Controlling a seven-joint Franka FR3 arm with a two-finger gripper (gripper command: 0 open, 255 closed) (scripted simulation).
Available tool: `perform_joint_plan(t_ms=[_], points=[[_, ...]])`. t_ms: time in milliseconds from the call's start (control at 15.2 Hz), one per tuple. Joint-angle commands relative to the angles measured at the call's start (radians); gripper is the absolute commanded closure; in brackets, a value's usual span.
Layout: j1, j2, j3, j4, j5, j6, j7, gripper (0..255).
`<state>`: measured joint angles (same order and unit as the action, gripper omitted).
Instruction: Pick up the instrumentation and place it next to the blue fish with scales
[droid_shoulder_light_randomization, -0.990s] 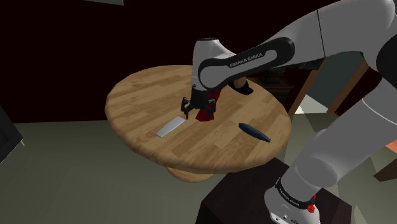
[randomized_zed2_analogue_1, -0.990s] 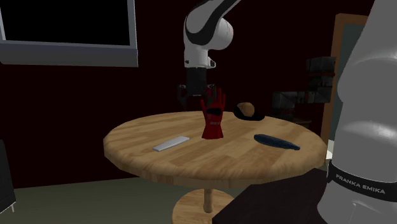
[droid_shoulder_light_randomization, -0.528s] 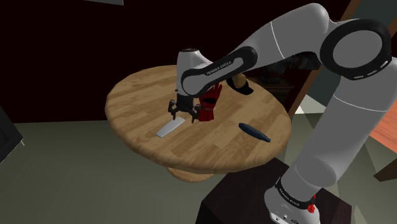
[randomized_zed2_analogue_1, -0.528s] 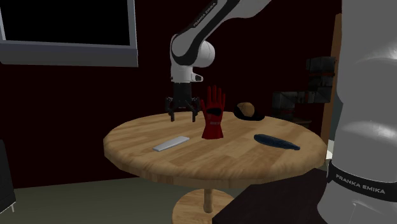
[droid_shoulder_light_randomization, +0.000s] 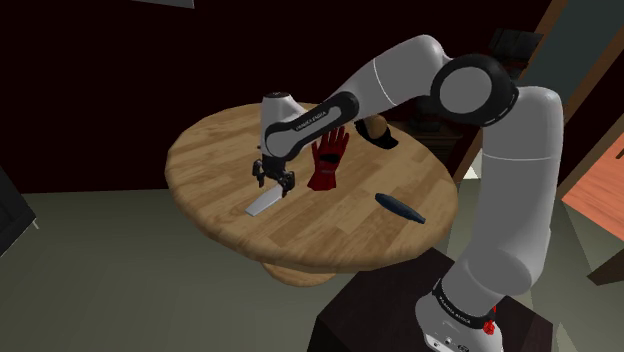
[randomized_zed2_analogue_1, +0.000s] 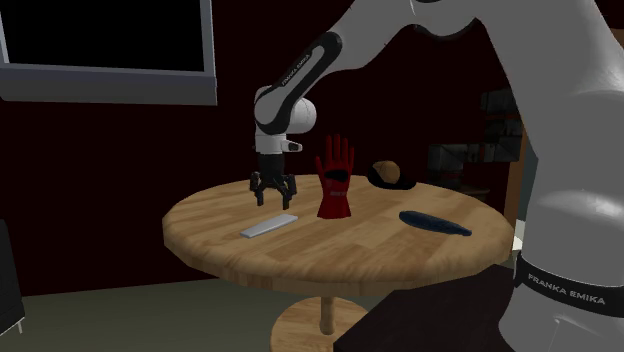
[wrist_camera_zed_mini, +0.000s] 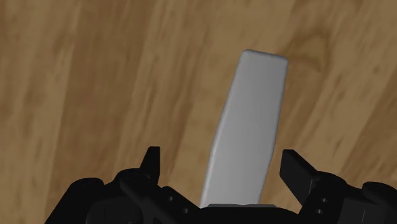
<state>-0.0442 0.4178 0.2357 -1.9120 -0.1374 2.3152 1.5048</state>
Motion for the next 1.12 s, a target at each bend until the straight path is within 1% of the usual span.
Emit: perform_joint_plan(t_ms=[0, 132, 660, 1056], points=[[0.013, 0.081, -0.025, 0.080, -0.010, 0.004, 0.063, 0], [0.022, 0.147, -0.046, 0.150, -0.010, 0.003, 0.111, 0], [0.031, 0.216, -0.058, 0.150, -0.026, 0.072, 0.120, 0], [0.031, 0.216, -0.058, 0.150, -0.026, 0.072, 0.120, 0]])
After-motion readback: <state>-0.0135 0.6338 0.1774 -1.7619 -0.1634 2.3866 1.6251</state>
